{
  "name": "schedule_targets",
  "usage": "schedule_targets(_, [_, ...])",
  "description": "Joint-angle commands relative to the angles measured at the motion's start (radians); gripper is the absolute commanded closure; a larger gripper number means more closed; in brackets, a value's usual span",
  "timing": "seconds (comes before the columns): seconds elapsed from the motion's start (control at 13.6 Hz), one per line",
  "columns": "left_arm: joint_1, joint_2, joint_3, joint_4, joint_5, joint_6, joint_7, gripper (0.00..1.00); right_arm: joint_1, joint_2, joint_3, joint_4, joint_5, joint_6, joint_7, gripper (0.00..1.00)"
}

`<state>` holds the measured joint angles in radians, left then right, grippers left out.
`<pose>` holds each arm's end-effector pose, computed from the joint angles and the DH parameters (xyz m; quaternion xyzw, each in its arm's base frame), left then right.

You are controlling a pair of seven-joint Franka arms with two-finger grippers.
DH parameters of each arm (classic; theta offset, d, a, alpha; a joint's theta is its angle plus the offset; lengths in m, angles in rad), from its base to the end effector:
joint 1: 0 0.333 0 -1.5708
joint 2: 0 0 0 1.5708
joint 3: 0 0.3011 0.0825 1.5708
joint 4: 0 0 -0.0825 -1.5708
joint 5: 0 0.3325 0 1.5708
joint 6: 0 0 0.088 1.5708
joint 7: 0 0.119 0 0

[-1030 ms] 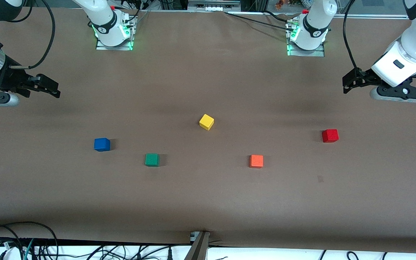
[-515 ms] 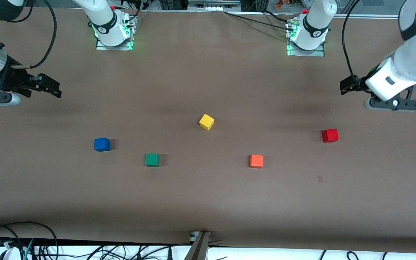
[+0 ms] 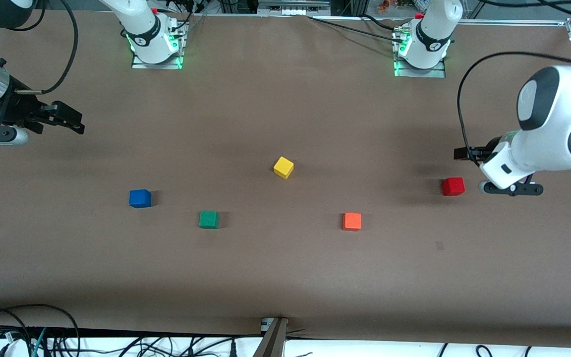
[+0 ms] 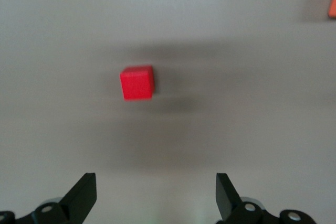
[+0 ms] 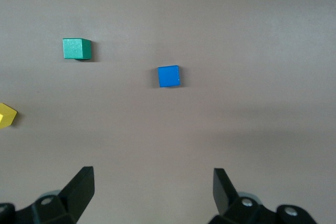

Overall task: Pass red block to right arm, stack on blue
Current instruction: 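Lower the open left gripper over the red cube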

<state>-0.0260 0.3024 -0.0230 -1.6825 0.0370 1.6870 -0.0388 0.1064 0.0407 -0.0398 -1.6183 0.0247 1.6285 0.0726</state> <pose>0.5548 -0.0222 0.3981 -0.9888 0.0099 0.1476 0.0209 0.5161 0.0376 0.5618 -0.9998 0.0039 0.0160 0.0104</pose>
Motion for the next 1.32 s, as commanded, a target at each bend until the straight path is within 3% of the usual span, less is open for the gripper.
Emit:
schedule_targets(0.0, [0.000, 0.020, -0.003, -0.066, 0.040, 0.129, 0.005, 0.00, -0.001, -0.005, 0.001, 0.009, 0.001, -0.009, -0.005, 0.00])
schedule_targets(0.15, [0.012, 0.011, -0.002, -0.188, 0.066, 0.285, 0.005, 0.00, -0.001, -0.005, 0.003, 0.009, 0.001, -0.010, -0.005, 0.00])
schedule_targets(0.66, [0.087, 0.035, -0.003, -0.465, 0.093, 0.721, 0.005, 0.00, -0.001, -0.005, 0.003, 0.009, 0.001, -0.010, -0.004, 0.00])
schedule_targets(0.96, [0.118, 0.113, -0.003, -0.474, 0.093, 0.841, 0.005, 0.00, 0.001, -0.005, 0.003, 0.009, 0.001, -0.007, -0.004, 0.00])
schedule_targets(1.25, [0.121, 0.164, -0.005, -0.445, 0.089, 0.844, -0.003, 0.00, 0.001, -0.005, 0.003, 0.009, 0.001, -0.010, -0.004, 0.00])
